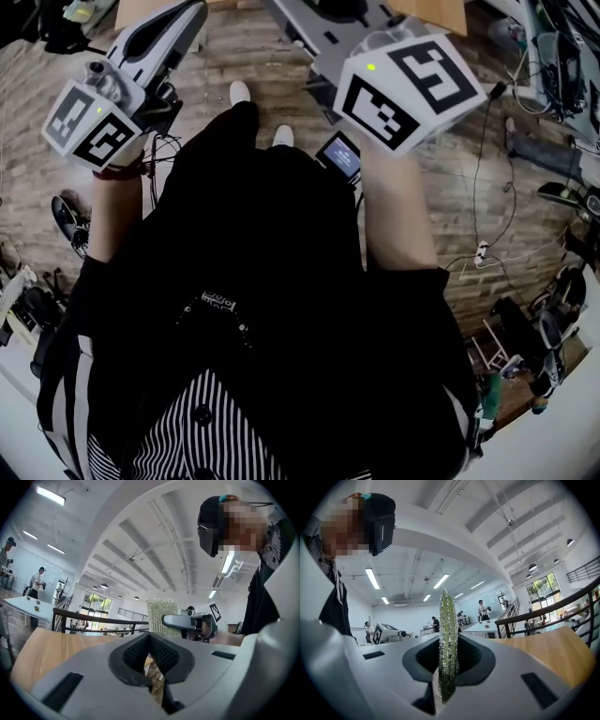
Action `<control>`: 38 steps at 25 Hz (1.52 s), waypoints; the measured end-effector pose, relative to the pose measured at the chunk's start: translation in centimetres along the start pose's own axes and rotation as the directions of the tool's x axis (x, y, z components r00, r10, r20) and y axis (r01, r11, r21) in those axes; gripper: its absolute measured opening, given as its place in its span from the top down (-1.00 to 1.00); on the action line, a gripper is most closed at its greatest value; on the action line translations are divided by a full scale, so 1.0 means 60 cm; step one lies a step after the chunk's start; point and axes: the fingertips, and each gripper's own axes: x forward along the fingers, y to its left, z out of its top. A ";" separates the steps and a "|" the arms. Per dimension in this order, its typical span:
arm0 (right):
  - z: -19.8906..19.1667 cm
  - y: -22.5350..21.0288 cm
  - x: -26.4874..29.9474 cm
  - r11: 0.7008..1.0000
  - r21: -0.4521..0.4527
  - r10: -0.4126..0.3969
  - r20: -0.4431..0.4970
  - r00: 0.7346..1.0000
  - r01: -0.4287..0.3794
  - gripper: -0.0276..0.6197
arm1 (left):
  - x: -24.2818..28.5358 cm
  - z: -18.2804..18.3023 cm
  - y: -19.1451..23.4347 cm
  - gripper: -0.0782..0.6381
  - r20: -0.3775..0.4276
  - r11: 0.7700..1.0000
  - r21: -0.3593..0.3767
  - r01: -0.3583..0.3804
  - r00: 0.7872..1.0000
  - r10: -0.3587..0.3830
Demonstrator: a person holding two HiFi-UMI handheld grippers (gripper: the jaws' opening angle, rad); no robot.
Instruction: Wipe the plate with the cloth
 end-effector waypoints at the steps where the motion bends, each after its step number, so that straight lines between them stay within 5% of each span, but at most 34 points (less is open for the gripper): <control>1: -0.001 -0.013 0.004 1.000 0.002 -0.010 0.000 1.000 0.010 0.78 | 0.011 0.001 0.010 0.79 0.002 1.000 0.001 0.007 1.000 -0.007; 9: 0.032 -0.148 0.088 0.995 -0.018 -0.097 0.021 0.995 0.097 0.78 | 0.129 0.019 0.147 0.79 0.011 0.994 -0.019 0.109 0.994 -0.108; 18: 0.121 -0.284 0.302 0.983 -0.051 -0.176 0.005 0.984 0.176 0.78 | 0.207 0.117 0.388 0.79 -0.004 0.980 -0.014 0.198 0.980 -0.198; 27: 0.141 -0.392 0.482 0.971 -0.050 -0.235 -0.040 0.971 0.233 0.78 | 0.253 0.145 0.589 0.79 -0.006 0.967 -0.067 0.247 0.969 -0.248; 38: 0.126 -0.466 0.548 0.968 -0.024 -0.251 -0.111 0.962 0.249 0.78 | 0.317 0.114 0.651 0.79 -0.044 0.936 -0.134 0.326 0.941 -0.335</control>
